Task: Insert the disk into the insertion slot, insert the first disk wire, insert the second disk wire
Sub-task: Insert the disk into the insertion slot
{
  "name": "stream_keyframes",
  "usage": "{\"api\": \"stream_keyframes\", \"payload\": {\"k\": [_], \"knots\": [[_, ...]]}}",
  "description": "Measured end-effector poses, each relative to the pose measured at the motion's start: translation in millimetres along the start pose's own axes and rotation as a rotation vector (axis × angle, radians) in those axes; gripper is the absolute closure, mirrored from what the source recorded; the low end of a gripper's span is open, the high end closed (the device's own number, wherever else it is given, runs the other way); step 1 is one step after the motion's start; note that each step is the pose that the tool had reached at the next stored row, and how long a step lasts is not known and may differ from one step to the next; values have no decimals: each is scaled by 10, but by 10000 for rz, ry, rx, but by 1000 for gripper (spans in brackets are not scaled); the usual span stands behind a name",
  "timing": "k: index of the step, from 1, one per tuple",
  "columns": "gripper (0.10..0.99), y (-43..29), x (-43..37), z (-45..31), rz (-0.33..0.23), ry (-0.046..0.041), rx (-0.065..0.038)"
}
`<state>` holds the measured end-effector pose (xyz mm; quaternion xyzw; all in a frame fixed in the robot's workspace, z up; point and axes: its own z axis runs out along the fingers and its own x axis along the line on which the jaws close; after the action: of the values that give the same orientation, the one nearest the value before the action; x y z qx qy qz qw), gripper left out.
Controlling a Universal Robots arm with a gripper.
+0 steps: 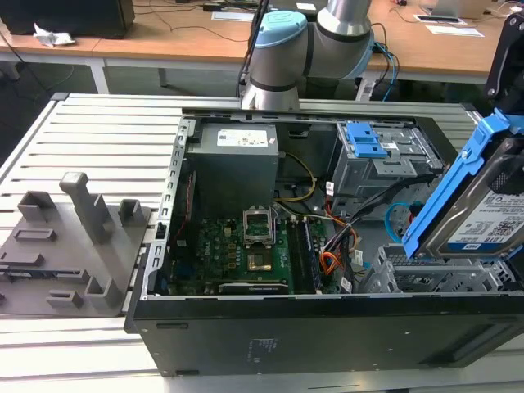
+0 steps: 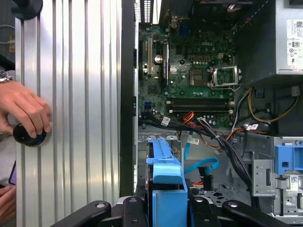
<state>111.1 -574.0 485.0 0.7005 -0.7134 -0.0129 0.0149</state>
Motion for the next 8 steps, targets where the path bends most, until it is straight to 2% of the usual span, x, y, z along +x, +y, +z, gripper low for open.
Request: {"api": "stream_keyframes", "payload": {"k": [8], "knots": [[722, -2, 0, 47, 0, 1, 0]]}}
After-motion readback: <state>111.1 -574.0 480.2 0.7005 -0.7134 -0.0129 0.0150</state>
